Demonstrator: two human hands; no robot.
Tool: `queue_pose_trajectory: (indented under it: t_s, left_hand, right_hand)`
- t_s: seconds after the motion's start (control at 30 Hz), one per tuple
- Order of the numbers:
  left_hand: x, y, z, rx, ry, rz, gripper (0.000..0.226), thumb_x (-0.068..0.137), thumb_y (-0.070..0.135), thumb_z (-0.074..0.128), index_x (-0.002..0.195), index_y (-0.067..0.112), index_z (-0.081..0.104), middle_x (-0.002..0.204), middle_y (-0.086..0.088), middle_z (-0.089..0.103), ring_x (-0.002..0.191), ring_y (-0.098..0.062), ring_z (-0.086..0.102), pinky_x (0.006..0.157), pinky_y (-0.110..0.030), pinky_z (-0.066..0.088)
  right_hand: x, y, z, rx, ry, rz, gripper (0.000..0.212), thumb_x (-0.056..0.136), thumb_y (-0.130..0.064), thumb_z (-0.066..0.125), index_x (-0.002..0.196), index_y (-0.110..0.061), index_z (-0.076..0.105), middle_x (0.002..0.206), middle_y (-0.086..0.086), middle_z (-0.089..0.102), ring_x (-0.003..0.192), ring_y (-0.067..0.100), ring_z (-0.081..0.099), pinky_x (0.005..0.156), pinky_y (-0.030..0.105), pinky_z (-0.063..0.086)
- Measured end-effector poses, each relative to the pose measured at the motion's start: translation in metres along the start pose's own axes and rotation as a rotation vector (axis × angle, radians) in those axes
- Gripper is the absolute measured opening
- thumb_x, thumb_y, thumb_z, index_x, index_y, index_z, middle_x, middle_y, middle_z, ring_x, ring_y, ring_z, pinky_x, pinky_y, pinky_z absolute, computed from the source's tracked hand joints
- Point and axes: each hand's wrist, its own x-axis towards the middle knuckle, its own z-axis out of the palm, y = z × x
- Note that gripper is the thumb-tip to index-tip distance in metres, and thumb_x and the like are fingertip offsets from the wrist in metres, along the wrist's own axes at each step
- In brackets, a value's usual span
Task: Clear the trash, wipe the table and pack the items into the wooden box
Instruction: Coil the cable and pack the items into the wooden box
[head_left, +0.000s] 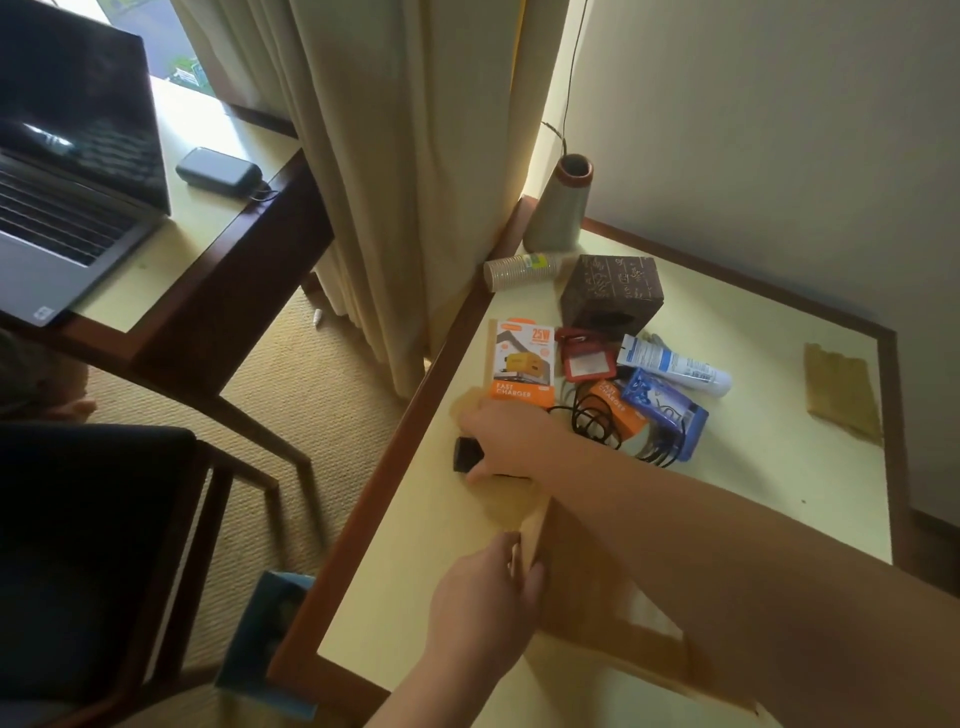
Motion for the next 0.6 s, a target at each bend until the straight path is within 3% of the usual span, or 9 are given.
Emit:
queue_pose_trajectory:
  t_s: [0.1, 0.2, 0.23, 0.33, 0.4, 0.5, 0.6]
  left_hand:
    - [0.003, 0.001, 0.001, -0.015, -0.005, -0.005, 0.046, 0.100, 0.061, 0.048, 0.139, 0.039, 0.053, 0.115, 0.016, 0.071, 0.094, -0.009, 0.068, 0.080, -0.027, 0.059]
    - [0.005, 0.004, -0.001, -0.027, -0.023, -0.012, 0.044, 0.103, 0.056, 0.050, 0.142, 0.036, 0.051, 0.115, 0.017, 0.068, 0.091, -0.008, 0.065, 0.075, -0.017, 0.052]
    - [0.006, 0.005, -0.001, -0.024, -0.027, -0.014, 0.043, 0.103, 0.055, 0.051, 0.142, 0.036, 0.051, 0.114, 0.017, 0.067, 0.091, -0.008, 0.065, 0.075, -0.017, 0.052]
    - [0.007, 0.006, -0.002, -0.008, -0.039, -0.024, 0.043, 0.103, 0.055, 0.051, 0.140, 0.035, 0.052, 0.115, 0.016, 0.068, 0.092, -0.008, 0.067, 0.078, -0.019, 0.054]
    - [0.007, 0.005, 0.000, 0.000, -0.044, -0.019, 0.043, 0.103, 0.056, 0.050, 0.141, 0.036, 0.051, 0.116, 0.016, 0.068, 0.092, -0.008, 0.068, 0.077, -0.018, 0.053]
    - [0.008, 0.003, 0.000, 0.006, -0.051, -0.008, 0.043, 0.103, 0.056, 0.049, 0.142, 0.036, 0.050, 0.115, 0.017, 0.068, 0.090, -0.008, 0.067, 0.072, -0.016, 0.050]
    - [0.007, 0.005, -0.001, 0.018, -0.059, 0.003, 0.048, 0.102, 0.061, 0.046, 0.142, 0.036, 0.051, 0.113, 0.018, 0.068, 0.087, -0.007, 0.065, 0.071, -0.014, 0.048]
  right_hand:
    - [0.003, 0.000, -0.022, 0.166, 0.118, 0.127, 0.064, 0.092, -0.069, 0.059, 0.133, -0.021, 0.059, 0.126, 0.004, 0.062, 0.114, 0.023, 0.061, 0.093, 0.043, 0.057]
    - [0.013, 0.016, -0.041, 0.321, 0.444, 0.411, 0.065, 0.093, -0.066, 0.059, 0.140, -0.021, 0.050, 0.137, 0.009, 0.052, 0.123, 0.026, 0.055, 0.099, 0.041, 0.052]
    - [0.016, 0.022, -0.044, 0.332, 0.473, 0.515, 0.072, 0.090, -0.069, 0.060, 0.142, -0.021, 0.045, 0.137, 0.011, 0.049, 0.123, 0.028, 0.052, 0.098, 0.040, 0.049]
    - [0.024, 0.036, -0.038, 0.431, 0.290, 0.743, 0.096, 0.083, -0.074, 0.067, 0.151, -0.019, 0.028, 0.145, 0.016, 0.041, 0.130, 0.034, 0.046, 0.104, 0.045, 0.043]
    - [0.027, 0.037, -0.029, 0.466, 0.241, 0.776, 0.101, 0.083, -0.072, 0.069, 0.153, -0.017, 0.023, 0.148, 0.018, 0.041, 0.132, 0.034, 0.047, 0.108, 0.045, 0.041]
    - [0.031, 0.032, -0.023, 0.500, 0.309, 0.769, 0.101, 0.082, -0.065, 0.073, 0.153, -0.017, 0.019, 0.145, 0.018, 0.045, 0.131, 0.034, 0.050, 0.108, 0.044, 0.040]
    - [0.020, 0.023, -0.040, 0.651, 0.497, 0.751, 0.099, 0.083, -0.055, 0.078, 0.154, -0.022, 0.018, 0.140, 0.013, 0.045, 0.129, 0.030, 0.050, 0.092, 0.035, 0.037]
